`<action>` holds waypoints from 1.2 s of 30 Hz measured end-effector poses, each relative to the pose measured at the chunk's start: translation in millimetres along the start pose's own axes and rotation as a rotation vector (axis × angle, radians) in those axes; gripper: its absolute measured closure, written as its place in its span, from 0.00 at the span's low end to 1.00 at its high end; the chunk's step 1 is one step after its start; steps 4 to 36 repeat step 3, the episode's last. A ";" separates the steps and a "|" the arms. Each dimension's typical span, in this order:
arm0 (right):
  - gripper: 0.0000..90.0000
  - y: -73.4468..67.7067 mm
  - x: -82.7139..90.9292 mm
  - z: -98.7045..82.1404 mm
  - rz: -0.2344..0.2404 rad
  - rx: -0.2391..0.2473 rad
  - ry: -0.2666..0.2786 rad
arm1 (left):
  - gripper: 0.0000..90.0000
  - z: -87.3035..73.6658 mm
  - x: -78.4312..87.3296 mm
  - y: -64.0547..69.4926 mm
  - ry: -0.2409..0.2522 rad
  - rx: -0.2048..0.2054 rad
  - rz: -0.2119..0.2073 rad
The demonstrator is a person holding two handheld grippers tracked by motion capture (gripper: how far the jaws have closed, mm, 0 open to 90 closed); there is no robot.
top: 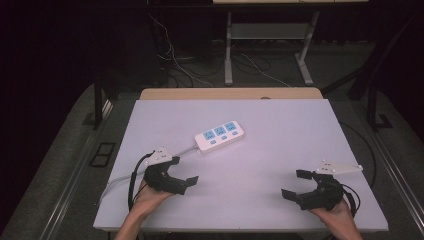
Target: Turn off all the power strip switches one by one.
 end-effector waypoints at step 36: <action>0.01 -0.1 0.1 -0.1 0.000 0.000 0.001 | 0.00 -1.4 2.0 2.7 0.007 -0.002 -0.004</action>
Point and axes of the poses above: each handheld gripper's, and its own axes: x roughly backward along the jaws, z roughly out of its top, y roughly to its right, the point moved 4 cm from there along -x, roughly forward along the jaws, and after that the axes turned 13 degrees about y, right-handed, at the moved point
